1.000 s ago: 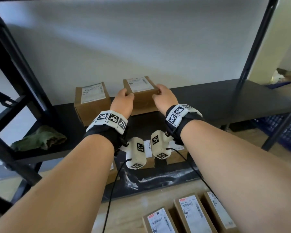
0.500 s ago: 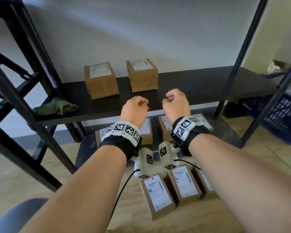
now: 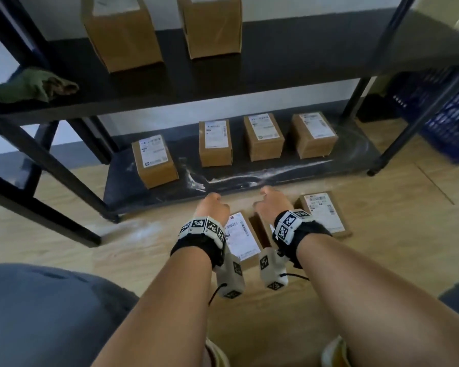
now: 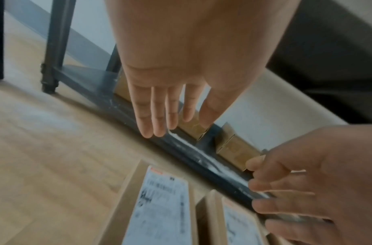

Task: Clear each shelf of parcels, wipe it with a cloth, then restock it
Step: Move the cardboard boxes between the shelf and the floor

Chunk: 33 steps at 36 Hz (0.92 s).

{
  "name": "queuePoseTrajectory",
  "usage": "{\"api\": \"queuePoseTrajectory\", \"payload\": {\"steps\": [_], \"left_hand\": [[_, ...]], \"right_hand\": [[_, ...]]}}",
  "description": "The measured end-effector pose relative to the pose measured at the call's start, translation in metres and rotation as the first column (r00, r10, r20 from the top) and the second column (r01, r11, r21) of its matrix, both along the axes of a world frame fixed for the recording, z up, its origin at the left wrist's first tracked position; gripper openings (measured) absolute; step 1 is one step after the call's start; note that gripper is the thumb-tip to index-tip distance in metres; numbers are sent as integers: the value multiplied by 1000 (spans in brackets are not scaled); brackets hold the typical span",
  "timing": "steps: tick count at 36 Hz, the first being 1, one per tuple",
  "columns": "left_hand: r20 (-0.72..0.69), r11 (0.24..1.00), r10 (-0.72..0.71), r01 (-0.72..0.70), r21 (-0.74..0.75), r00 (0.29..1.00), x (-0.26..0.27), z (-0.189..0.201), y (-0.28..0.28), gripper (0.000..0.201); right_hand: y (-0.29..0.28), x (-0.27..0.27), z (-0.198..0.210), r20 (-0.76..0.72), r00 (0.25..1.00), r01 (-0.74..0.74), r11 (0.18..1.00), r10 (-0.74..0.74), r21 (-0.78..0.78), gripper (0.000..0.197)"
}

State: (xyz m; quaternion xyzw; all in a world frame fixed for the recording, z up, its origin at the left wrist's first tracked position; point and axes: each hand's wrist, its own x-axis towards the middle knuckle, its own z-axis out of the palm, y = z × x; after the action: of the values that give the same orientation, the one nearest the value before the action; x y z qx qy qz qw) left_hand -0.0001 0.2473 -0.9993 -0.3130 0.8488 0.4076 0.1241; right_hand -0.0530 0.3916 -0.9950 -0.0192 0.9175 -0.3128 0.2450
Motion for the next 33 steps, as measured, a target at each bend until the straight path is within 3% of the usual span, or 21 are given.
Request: {"api": "queuePoseTrajectory", "payload": {"steps": [4,9,13,20,22,27,31,33], "left_hand": [[147,999,21,-16,-33,989,6,-38,2,45],[284,988,-111,137,-73,953,11,-81,10,29],[372,980,-163,194,-47,914,18,-97,15,23],[443,975,-208,223,18,872,23,-106,17,33],[432,978,-195,206,21,881,22,-105,16,32],[283,1000,-28,29,0,959,18,-86,15,27],[139,998,33,-39,42,990,9,-56,21,26],[79,999,16,-20,47,997,3,-41,25,34]], "right_hand": [[-4,8,-30,103,994,-49,997,44,52,46],[-8,19,-62,223,975,-31,998,18,54,63],[-8,24,-79,336,941,-69,991,26,118,63],[-6,28,-83,453,883,-256,933,119,253,29],[-7,26,-80,460,878,-272,928,131,255,30],[-9,22,-73,406,913,-20,991,-37,135,49],[-5,19,-52,329,938,100,994,-107,36,34],[1,16,-41,302,941,167,986,-155,-14,38]]}}
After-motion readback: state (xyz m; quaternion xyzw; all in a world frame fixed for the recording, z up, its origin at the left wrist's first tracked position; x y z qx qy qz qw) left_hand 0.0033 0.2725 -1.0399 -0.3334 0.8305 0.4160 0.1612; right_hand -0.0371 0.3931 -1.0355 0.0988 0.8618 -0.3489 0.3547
